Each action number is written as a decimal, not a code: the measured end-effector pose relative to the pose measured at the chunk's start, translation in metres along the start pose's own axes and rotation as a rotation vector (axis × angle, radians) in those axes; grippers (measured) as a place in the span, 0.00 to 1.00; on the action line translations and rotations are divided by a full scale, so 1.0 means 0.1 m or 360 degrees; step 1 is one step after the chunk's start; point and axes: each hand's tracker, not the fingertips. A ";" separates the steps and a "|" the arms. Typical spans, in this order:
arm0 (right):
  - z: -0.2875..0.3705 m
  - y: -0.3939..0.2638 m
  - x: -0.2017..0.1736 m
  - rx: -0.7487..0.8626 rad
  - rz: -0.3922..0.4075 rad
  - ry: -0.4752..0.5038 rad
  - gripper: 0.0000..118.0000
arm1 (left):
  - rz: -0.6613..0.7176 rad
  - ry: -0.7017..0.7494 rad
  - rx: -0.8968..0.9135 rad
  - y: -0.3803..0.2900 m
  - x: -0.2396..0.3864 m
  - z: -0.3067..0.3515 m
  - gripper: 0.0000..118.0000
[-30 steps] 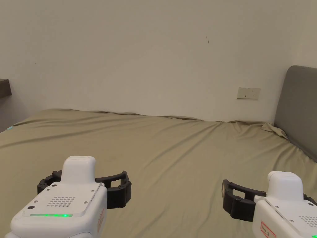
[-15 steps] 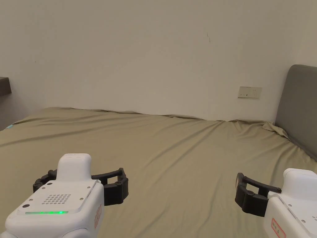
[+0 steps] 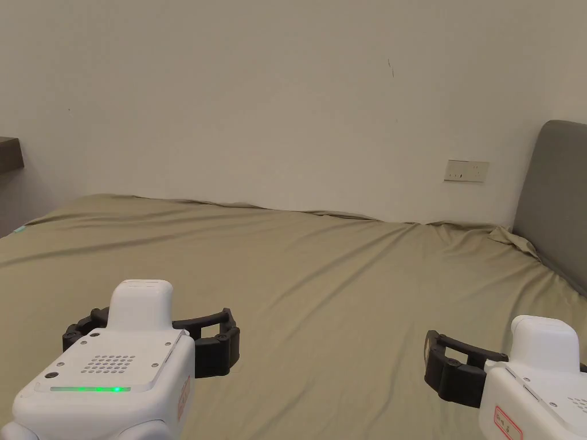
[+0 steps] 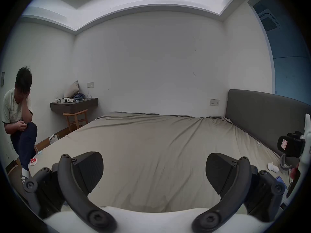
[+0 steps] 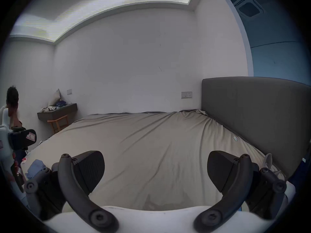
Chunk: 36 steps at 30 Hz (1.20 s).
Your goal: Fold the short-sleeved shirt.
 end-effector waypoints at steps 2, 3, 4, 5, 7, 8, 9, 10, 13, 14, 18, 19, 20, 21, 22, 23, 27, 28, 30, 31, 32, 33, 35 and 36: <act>-0.01 0.00 0.00 -0.0007 0.0011 -0.0027 1.00 | 0.0001 -0.0001 0.0000 0.00 0.00 -0.01 1.00; -0.01 0.00 0.00 -0.0013 0.0013 -0.0036 1.00 | 0.0000 0.0003 0.0000 0.00 0.00 -0.01 1.00; -0.02 0.00 0.00 -0.0024 0.0014 -0.0044 1.00 | -0.0001 0.0007 0.0000 0.00 0.00 -0.01 1.00; -0.02 0.00 0.00 -0.0029 0.0008 -0.0045 1.00 | -0.0002 0.0005 -0.0001 0.00 0.00 -0.01 1.00; -0.03 -0.01 0.02 -0.0041 -0.0015 -0.0039 1.00 | -0.0001 0.0009 -0.0005 0.00 0.00 -0.01 1.00; -0.04 -0.01 0.03 -0.0050 -0.0031 -0.0035 1.00 | 0.0000 0.0008 -0.0006 0.00 0.00 -0.01 1.00; -0.04 -0.01 0.04 -0.0057 -0.0042 -0.0031 1.00 | 0.0002 0.0006 -0.0008 -0.01 0.00 -0.01 1.00; -0.05 -0.01 0.04 -0.0063 -0.0051 -0.0026 1.00 | 0.0004 0.0004 -0.0007 -0.01 0.00 -0.01 1.00; -0.05 -0.01 0.04 -0.0079 -0.0064 -0.0009 1.00 | -0.0005 0.0002 -0.0013 -0.02 0.01 -0.01 1.00; -0.05 -0.02 0.04 -0.0084 -0.0065 -0.0004 1.00 | -0.0011 0.0005 -0.0015 -0.02 0.01 -0.01 1.00; -0.05 -0.03 0.03 -0.0094 -0.0048 -0.0002 1.00 | -0.0015 0.0003 -0.0023 -0.04 0.02 -0.01 1.00; -0.05 -0.03 0.03 -0.0098 -0.0049 -0.0001 1.00 | -0.0012 0.0001 -0.0025 -0.04 0.02 -0.01 1.00; -0.06 -0.03 0.02 -0.0104 -0.0051 0.0004 1.00 | -0.0010 0.0001 -0.0027 -0.04 0.02 -0.01 1.00; -0.07 -0.02 0.02 -0.0110 -0.0055 0.0011 1.00 | -0.0012 0.0001 -0.0029 -0.04 0.01 -0.01 1.00; -0.07 -0.01 0.02 -0.0114 -0.0057 0.0016 1.00 | -0.0015 0.0003 -0.0030 -0.05 0.01 -0.02 1.00; -0.06 0.00 0.02 -0.0112 -0.0064 0.0026 1.00 | -0.0017 0.0006 -0.0032 -0.05 0.02 -0.02 1.00; -0.06 0.05 0.03 -0.0104 -0.0083 0.0035 1.00 | -0.0007 0.0003 -0.0039 -0.05 0.01 -0.02 1.00; -0.06 0.05 0.02 -0.0102 -0.0078 0.0035 1.00 | -0.0005 0.0000 -0.0039 -0.04 0.01 -0.02 1.00; -0.06 0.06 0.02 -0.0103 -0.0063 0.0029 1.00 | -0.0008 0.0003 -0.0040 -0.04 0.01 -0.02 1.00; -0.06 0.06 0.02 -0.0105 -0.0054 0.0025 1.00 | -0.0012 0.0005 -0.0039 -0.04 0.02 -0.02 1.00; -0.06 0.06 0.01 -0.0108 -0.0039 0.0021 1.00 | -0.0014 0.0005 -0.0036 -0.04 0.02 -0.02 1.00; -0.07 0.06 0.00 -0.0109 -0.0028 0.0019 1.00 | -0.0013 0.0010 -0.0023 -0.04 0.02 -0.01 1.00; -0.09 0.06 -0.02 -0.0145 -0.0001 -0.0005 1.00 | -0.0003 0.0024 0.0004 -0.04 0.02 0.01 1.00; -0.11 0.06 -0.03 -0.0155 -0.0007 -0.0022 1.00 | 0.0001 0.0022 0.0004 -0.03 0.02 0.02 1.00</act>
